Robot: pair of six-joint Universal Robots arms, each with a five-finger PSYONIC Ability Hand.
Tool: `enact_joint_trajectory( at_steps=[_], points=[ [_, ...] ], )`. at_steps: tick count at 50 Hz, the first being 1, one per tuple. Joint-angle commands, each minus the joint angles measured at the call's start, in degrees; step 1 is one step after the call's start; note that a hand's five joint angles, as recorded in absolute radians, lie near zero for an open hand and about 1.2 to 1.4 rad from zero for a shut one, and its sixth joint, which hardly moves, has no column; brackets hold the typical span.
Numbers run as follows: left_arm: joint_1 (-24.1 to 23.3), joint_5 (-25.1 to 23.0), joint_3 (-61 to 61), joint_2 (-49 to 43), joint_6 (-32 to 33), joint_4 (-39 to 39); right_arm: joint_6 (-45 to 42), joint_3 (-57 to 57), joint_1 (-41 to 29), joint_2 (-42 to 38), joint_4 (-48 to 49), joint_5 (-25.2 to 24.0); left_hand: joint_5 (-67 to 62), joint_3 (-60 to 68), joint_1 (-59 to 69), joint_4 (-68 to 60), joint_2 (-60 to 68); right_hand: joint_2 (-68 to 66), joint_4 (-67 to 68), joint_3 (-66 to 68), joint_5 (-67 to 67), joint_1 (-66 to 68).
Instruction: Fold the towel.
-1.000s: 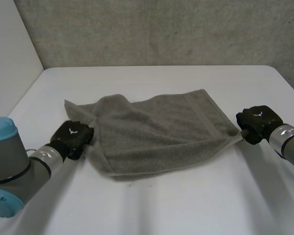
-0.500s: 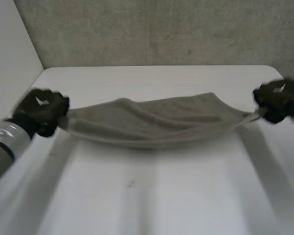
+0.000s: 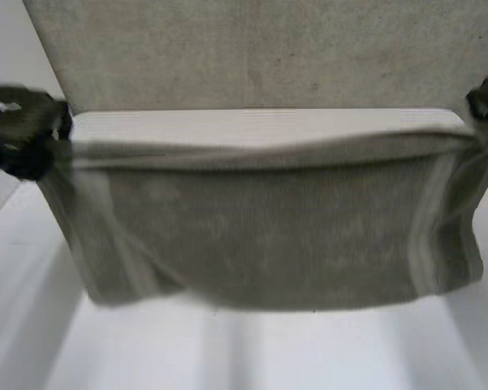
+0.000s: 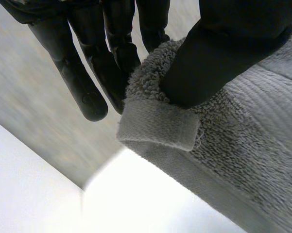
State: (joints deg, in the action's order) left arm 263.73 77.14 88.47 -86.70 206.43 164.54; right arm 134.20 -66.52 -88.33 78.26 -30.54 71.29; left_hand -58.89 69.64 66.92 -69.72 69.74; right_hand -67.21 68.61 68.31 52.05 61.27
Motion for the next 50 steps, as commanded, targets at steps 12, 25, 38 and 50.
enact_joint_trajectory(
  at_steps=[12,25,38,50],
  points=[
    [-4.27,4.33,-23.61,-27.57,-4.61,29.44,6.93,20.81,-10.72,-22.55,33.46,13.17,-11.11,10.36,13.08,-10.28,10.26,-12.79,11.39,11.69,17.95,18.73],
    [-4.27,9.79,-19.67,-20.17,-13.77,41.31,16.54,11.59,-10.9,-12.08,49.53,12.55,-11.11,10.36,13.08,-10.28,10.26,-12.79,11.39,11.69,17.95,18.73],
    [-3.75,4.77,-0.76,-25.18,-12.8,39.89,13.38,-4.66,-10.28,-20.41,38.02,1.57,-11.11,10.36,13.08,-10.28,10.26,-12.79,11.39,11.69,17.95,18.73],
    [-2.61,4.77,9.69,-28.7,4.13,36.3,1.86,-10.74,-8.97,-24.56,28.7,2.01,-11.11,10.36,13.08,-10.28,10.26,-12.79,11.39,11.69,17.95,18.73]
  ],
)
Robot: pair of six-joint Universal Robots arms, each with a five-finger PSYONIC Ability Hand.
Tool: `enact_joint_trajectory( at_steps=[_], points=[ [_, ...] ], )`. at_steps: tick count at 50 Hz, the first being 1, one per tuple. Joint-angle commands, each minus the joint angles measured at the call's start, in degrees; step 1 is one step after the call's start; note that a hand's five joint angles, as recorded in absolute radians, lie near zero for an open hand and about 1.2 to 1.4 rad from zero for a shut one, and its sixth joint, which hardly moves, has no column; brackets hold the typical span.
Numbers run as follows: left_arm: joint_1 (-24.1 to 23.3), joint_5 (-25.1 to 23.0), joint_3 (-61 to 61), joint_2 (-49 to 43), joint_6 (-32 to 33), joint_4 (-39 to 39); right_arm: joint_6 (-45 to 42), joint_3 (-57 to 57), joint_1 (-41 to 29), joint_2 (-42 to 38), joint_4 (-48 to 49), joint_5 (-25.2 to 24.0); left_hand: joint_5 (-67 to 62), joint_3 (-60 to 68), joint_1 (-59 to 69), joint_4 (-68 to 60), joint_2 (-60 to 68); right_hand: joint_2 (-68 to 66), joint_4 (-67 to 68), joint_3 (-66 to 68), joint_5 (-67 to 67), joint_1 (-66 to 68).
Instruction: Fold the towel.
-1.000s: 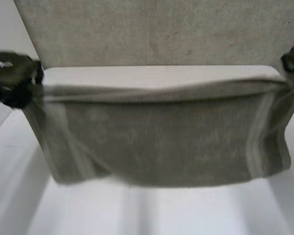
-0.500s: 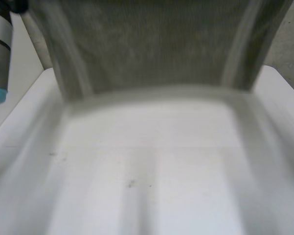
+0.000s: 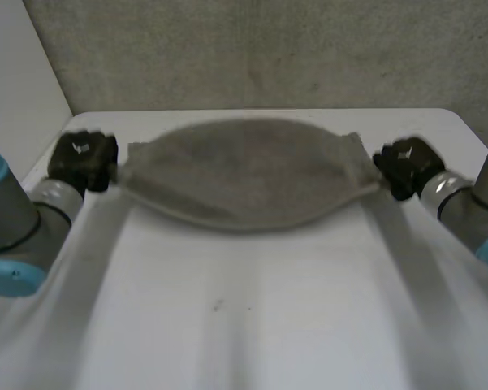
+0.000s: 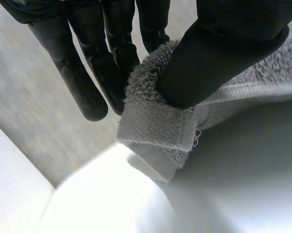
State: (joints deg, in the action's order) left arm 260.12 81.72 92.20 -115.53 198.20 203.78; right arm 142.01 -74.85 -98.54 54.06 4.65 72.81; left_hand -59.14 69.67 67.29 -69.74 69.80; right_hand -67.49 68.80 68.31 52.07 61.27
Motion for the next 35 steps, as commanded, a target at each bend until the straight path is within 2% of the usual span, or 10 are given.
enact_joint_trajectory(
  at_steps=[1,6,9,10,14,18,24,26,30,35],
  points=[
    [1.0,0.19,5.97,0.13,12.39,-2.95,-6.74,-2.67,2.29,0.34,-9.54,0.49,-10.86,10.33,12.71,-10.26,10.2,-12.51,11.2,11.69,17.93,18.73],
    [1.09,0.36,10.36,8.02,19.5,-14.26,-9.28,-3.11,4.49,5.51,-22.27,0.14,-10.86,10.33,12.71,-10.26,10.2,-12.51,11.2,11.69,17.93,18.73],
    [0.91,0.37,11.25,10.24,19.86,-18.07,-11.91,-3.64,6.68,9.38,-31.32,0.14,-10.86,10.33,12.71,-10.26,10.2,-12.51,11.2,11.69,17.93,18.73],
    [0.65,0.45,11.94,13.03,19.95,-22.42,-13.84,-4.16,8.18,11.66,-35.46,-0.03,-10.86,10.33,12.71,-10.26,10.2,-12.51,11.2,11.69,17.93,18.73],
    [1.09,-0.07,13.79,21.73,20.12,-35.43,-18.41,-5.83,11.25,15.88,-41.71,-0.83,-10.86,10.33,12.71,-10.26,10.2,-12.51,11.2,11.69,17.93,18.73],
    [1.26,-0.16,13.8,25.52,20.39,-40.55,-26.06,-7.77,13.72,19.85,-46.13,-0.74,-10.86,10.33,12.71,-10.26,10.2,-12.51,11.2,11.69,17.93,18.73],
    [1.62,-0.6,11.78,26.33,20.3,-36.72,-25.03,-6.19,13.47,20.56,-43.41,-1.35,-10.86,10.33,12.71,-10.26,10.2,-12.51,11.2,11.69,17.93,18.73],
    [1.62,-0.78,11.08,25.19,20.04,-34.35,-20.13,-4.09,13.29,18.38,-39.04,-1.88,-10.86,10.33,12.71,-10.26,10.2,-12.51,11.2,11.69,17.93,18.73],
    [0.39,-1.22,6.87,15.02,19.16,-25.13,-15.73,-1.63,13.11,12.94,-33.42,-1.97,-10.86,10.33,12.71,-10.26,10.2,-12.51,11.2,11.69,17.93,18.73],
    [-2.07,-0.95,0.64,5.97,17.23,-19.14,-11.58,4.01,8.81,6.15,-26.71,-0.48,-10.86,10.33,12.71,-10.26,10.2,-12.51,11.2,11.69,17.93,18.73]
  ],
)
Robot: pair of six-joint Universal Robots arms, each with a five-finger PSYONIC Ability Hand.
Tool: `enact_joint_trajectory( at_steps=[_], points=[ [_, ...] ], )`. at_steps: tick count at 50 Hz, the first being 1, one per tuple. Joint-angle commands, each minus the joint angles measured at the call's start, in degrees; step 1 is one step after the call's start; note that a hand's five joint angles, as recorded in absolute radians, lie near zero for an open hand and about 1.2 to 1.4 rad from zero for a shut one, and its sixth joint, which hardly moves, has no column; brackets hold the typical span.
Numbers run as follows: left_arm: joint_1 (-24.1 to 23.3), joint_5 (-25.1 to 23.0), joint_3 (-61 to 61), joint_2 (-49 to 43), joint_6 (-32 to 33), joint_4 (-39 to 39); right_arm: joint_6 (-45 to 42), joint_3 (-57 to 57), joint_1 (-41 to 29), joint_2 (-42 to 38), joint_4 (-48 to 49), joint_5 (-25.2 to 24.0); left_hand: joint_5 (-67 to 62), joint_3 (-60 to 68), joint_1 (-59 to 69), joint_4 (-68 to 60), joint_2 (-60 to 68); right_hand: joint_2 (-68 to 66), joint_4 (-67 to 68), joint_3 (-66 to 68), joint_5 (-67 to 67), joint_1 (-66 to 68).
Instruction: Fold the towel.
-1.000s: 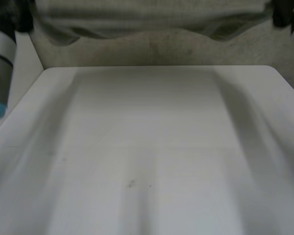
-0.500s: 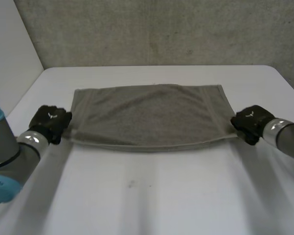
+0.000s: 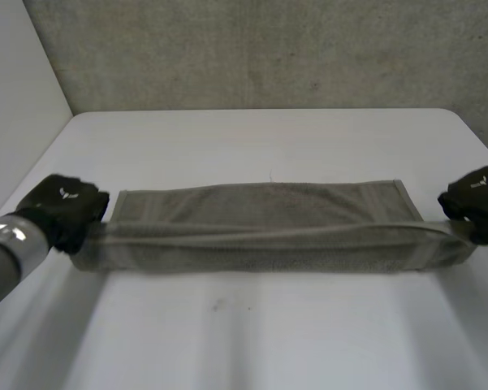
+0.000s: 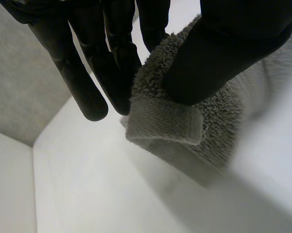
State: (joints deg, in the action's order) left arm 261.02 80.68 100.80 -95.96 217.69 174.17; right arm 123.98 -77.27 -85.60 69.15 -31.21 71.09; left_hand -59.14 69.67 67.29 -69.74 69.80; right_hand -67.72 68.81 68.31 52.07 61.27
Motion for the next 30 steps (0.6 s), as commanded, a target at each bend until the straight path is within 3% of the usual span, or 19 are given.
enact_joint_trajectory(
  at_steps=[1,6,15,19,27,28,29,30],
  points=[
    [-2.98,0.09,-7.99,-13.64,-2.27,10.49,7.4,8.34,-5.79,-11.56,10.72,2.2,-10.86,10.33,12.71,-10.26,10.2,-12.28,11.19,11.69,17.93,18.73],
    [-4.12,0.36,-17.02,-25.13,-3.5,12.68,10.39,13.97,-8.35,-17.9,15.81,6.06,-10.86,10.33,12.71,-10.26,10.2,-12.28,11.19,11.69,17.93,18.73],
    [-4.82,4.31,-24.07,-33.6,-3.32,20.15,11.28,18.64,-10.91,-26.17,31.81,8.79,-10.86,10.33,12.71,-10.26,10.2,-12.28,11.19,11.69,17.93,18.73],
    [-4.82,5.45,-25.3,-35.96,-3.15,25.94,11.1,20.14,-11.17,-28.29,33.15,10.38,-10.86,10.33,12.71,-10.26,10.2,-12.28,11.19,11.69,17.93,18.73],
    [-4.91,5.28,-27.23,-38.42,-3.06,27.18,11.02,23.83,-12.05,-32.24,33.24,11.35,-10.86,10.33,12.71,-10.26,10.2,-12.28,11.19,11.69,17.93,18.73],
    [-4.91,5.28,-27.24,-38.43,-3.06,27.19,11.02,24.26,-12.14,-32.76,33.24,11.35,-10.86,10.33,12.71,-10.26,10.2,29.46,-30.55,-30.05,-23.81,-23.01],
    [-5.0,5.1,-26.97,-38.52,-2.97,27.36,11.28,24.44,-12.22,-32.94,33.41,11.35,13.1,-13.63,-11.25,13.7,-13.76,57.72,-58.81,-58.31,-52.07,-51.27],
    [-5.17,5.1,-26.62,-38.6,-2.88,27.45,11.28,24.44,-12.22,-32.94,33.41,11.35,58.47,-59.0,-56.62,59.07,-59.12,57.72,-58.81,-58.31,-52.07,-51.27]
  ],
)
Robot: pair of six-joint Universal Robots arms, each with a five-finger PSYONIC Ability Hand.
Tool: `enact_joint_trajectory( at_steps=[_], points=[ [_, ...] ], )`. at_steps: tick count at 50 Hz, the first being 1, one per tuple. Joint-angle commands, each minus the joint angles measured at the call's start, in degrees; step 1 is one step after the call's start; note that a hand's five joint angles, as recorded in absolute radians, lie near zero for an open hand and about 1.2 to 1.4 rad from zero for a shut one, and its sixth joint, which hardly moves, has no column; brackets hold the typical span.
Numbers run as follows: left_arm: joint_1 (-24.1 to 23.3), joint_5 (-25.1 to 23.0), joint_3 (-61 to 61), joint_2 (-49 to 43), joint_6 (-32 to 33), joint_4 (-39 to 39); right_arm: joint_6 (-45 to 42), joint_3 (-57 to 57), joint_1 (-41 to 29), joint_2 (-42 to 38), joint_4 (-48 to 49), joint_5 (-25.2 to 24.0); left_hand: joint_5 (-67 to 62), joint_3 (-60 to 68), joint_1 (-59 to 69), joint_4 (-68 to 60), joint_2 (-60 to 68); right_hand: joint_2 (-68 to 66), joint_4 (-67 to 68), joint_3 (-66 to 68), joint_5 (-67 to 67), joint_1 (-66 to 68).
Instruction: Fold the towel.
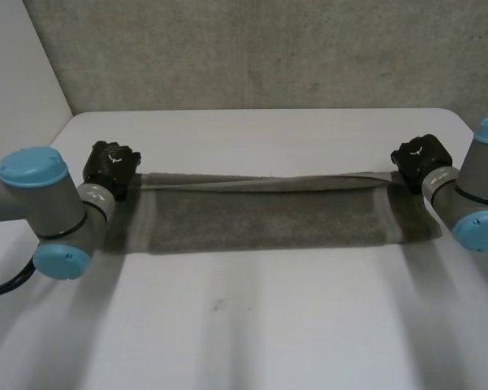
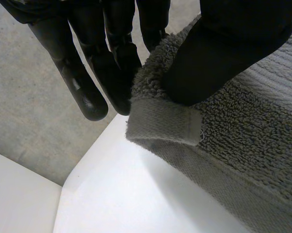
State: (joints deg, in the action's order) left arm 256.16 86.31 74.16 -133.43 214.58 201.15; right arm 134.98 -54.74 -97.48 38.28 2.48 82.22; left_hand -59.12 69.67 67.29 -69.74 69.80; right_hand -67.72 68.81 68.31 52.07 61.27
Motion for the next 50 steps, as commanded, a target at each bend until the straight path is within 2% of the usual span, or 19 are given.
enact_joint_trajectory(
  at_steps=[1,2,3,10,15,22,24,26,29,31,32,34,37,42,47,50],
  points=[
    [-0.31,-0.53,0.02,-1.13,0.22,0.48,0.81,2.01,-0.69,-1.8,0.15,0.4,58.9,-59.45,-57.07,59.52,-59.58,57.72,-58.81,-58.31,-52.07,-51.27],
    [-0.66,-0.61,0.37,-0.95,0.39,0.56,0.81,2.01,-0.69,-1.8,0.16,0.4,54.74,-55.3,-52.91,55.36,-55.42,57.72,-58.81,-58.31,-52.07,-51.27],
    [-1.01,-0.61,0.81,-0.6,0.4,0.74,1.68,2.01,-1.04,-1.28,1.11,0.49,59.12,-59.67,-57.29,59.74,-59.8,57.72,-58.81,-58.31,-52.07,-51.27],
    [-1.46,-0.27,2.56,4.48,0.14,1.88,10.66,-0.63,-0.69,5.93,6.48,0.58,59.12,-59.67,-57.29,59.74,-59.8,57.72,-58.81,-58.31,-52.07,-51.27],
    [-1.19,-0.18,5.73,10.65,-0.22,2.32,16.8,-8.51,-0.08,15.66,8.07,-0.04,59.12,-59.67,-57.29,59.74,-59.8,57.72,-58.81,-58.31,-52.07,-51.27],
    [-1.19,-0.26,13.98,20.65,-1.27,2.06,16.46,-17.48,1.67,22.97,6.4,-0.65,59.12,-59.67,-57.29,59.74,-59.8,57.72,-58.81,-58.31,-52.07,-51.27],
    [-1.37,-0.26,15.74,22.06,-1.8,2.06,16.19,-19.7,2.38,24.3,4.81,-1.62,59.12,-59.67,-57.29,59.74,-59.8,57.72,-58.81,-58.31,-52.07,-51.27],
    [-1.54,-0.35,17.58,23.12,-2.58,2.06,16.02,-23.81,3.61,26.32,1.14,-5.03,59.12,-59.67,-57.29,59.74,-59.8,57.72,-58.81,-58.31,-52.07,-51.27],
    [-1.72,-0.53,21.01,24.79,-4.52,1.97,16.02,-25.5,4.58,26.68,-0.28,-7.16,59.12,-59.67,-57.29,59.74,-59.8,57.72,-58.81,-58.31,-52.07,-51.27],
    [-1.89,-0.53,22.34,25.59,-5.67,1.88,15.58,-28.73,6.77,26.68,-1.6,-11.44,59.12,-59.67,-57.29,59.74,-59.8,57.72,-58.81,-58.31,-52.07,-51.27],
    [-2.16,-0.53,23.48,26.38,-6.97,1.88,15.58,-28.75,6.78,26.68,-1.6,-11.46,59.12,-59.67,-57.29,59.74,-59.8,57.72,-58.81,-58.31,-52.07,-51.27],
    [-2.33,-0.53,24.63,27.17,-8.39,1.88,14.09,-31.64,8.26,25.98,-1.08,-14.96,59.12,-59.67,-57.29,59.74,-59.8,51.1,-52.19,-51.7,-45.45,-44.65],
    [-2.51,-0.61,25.94,27.7,-10.76,1.88,11.72,-33.31,9.41,24.31,-0.2,-17.43,59.12,-59.67,-57.29,59.74,-59.8,46.89,-47.98,-47.48,-41.24,-40.44],
    [-2.6,-0.61,26.83,27.7,-12.7,1.88,8.47,-33.59,10.82,19.83,1.91,-18.84,59.12,-59.67,-57.29,59.74,-59.8,40.65,-41.74,-41.25,-35.0,-34.2],
    [-2.51,-0.61,27.09,27.53,-12.79,1.88,6.7,-32.71,11.7,16.49,3.49,-18.85,59.12,-59.67,-57.29,59.74,-59.8,40.31,-41.4,-40.91,-34.66,-33.86],
    [-2.6,-0.61,27.09,27.35,-12.79,1.88,6.26,-32.18,11.96,15.26,4.98,-18.85,59.12,-59.67,-57.29,59.74,-59.8,34.46,-35.55,-35.05,-28.8,-28.01]
  ],
)
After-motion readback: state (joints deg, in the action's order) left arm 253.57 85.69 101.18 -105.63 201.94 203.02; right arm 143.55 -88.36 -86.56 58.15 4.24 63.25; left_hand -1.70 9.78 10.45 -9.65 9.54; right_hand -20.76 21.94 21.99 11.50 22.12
